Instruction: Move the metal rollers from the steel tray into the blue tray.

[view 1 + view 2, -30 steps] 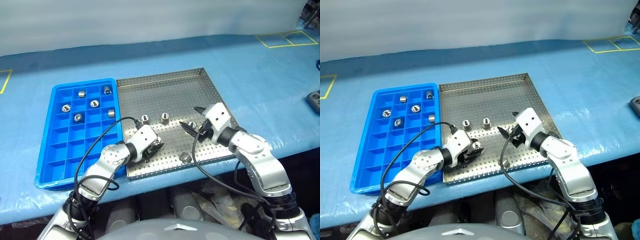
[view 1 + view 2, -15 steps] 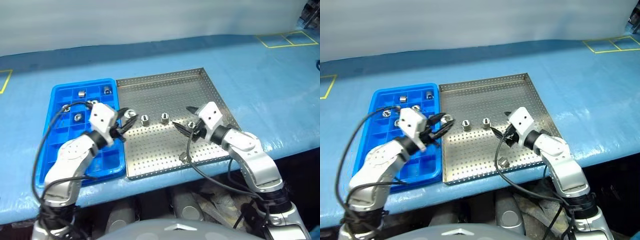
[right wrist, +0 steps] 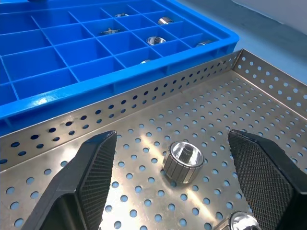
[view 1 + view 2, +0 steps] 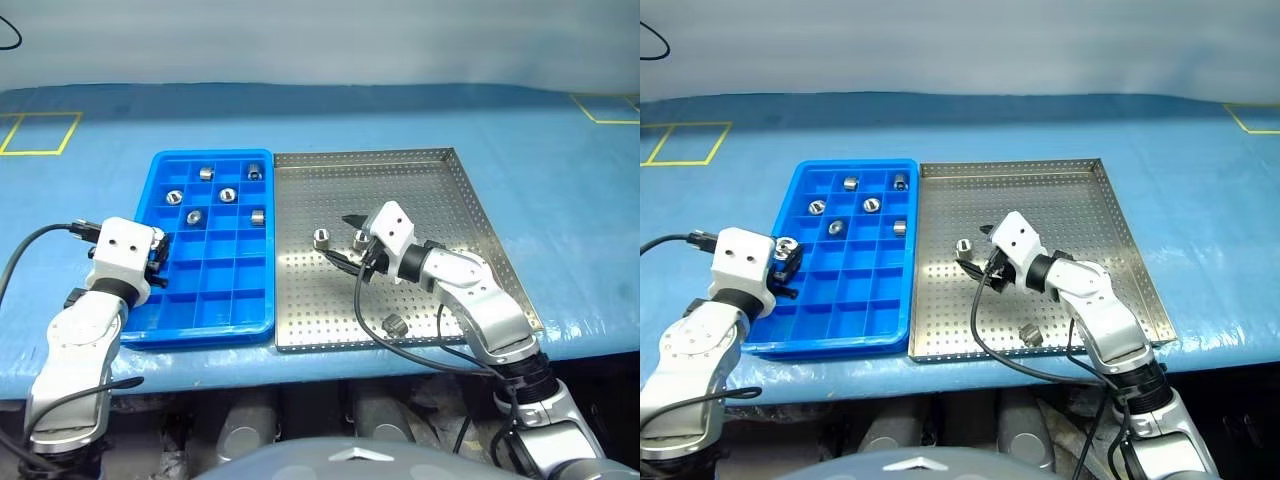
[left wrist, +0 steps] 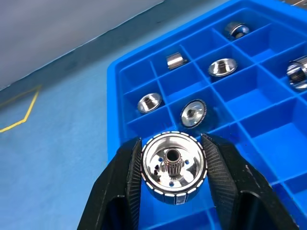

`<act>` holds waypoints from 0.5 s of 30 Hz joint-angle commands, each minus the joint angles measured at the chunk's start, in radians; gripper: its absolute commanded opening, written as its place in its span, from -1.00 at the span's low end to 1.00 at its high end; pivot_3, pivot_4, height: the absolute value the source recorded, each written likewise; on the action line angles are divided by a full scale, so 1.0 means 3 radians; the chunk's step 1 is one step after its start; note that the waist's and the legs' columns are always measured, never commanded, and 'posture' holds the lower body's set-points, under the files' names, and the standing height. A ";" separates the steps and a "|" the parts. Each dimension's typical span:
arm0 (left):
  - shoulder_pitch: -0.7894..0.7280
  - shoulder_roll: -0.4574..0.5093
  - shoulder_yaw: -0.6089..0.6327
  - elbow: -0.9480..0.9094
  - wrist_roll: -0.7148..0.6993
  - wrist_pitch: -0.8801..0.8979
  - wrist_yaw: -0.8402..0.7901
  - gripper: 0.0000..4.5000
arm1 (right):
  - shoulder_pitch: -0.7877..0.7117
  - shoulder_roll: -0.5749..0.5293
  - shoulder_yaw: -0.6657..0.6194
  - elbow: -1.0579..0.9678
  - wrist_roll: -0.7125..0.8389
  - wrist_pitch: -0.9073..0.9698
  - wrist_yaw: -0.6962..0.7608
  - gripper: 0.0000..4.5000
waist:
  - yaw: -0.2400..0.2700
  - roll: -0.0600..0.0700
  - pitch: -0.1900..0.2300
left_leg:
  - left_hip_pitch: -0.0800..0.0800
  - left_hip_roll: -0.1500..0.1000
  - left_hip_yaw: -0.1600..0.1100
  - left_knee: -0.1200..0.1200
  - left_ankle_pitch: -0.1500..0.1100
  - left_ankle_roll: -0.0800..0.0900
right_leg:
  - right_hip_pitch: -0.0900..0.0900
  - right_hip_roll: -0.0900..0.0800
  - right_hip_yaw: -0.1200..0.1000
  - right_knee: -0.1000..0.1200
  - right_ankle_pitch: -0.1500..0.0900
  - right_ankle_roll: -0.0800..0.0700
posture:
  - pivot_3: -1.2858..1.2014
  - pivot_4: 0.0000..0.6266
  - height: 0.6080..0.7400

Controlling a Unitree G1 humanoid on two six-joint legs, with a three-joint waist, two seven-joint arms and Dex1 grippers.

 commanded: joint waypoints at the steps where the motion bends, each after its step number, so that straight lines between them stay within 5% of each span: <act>1: -0.0237 -0.0028 -0.0074 0.0255 0.0190 -0.0033 0.0188 -0.27 | -0.0063 0.0010 -0.0020 -0.0063 0.0011 -0.0076 0.0029 0.75 | 0.0018 0.0000 0.0000 | 0.0000 0.0000 -0.0001 0.0000 0.0000 -0.0001 | 0.0000 0.0001 -0.0002 0.0000 -0.0001 -0.0002 | 0.00 -0.52 1.00; 15: -0.0412 -0.0042 -0.0212 0.0643 0.0241 -0.0064 0.0119 -0.27 | 0.0111 -0.0049 -0.0126 -0.0252 0.0016 -0.0031 -0.0078 0.75 | -0.0058 -0.0002 -0.0001 | -0.0003 0.0001 0.0000 -0.0004 0.0001 -0.0003 | -0.0003 -0.0003 -0.0003 -0.0001 0.0005 0.0007 | -0.05 -0.52 1.00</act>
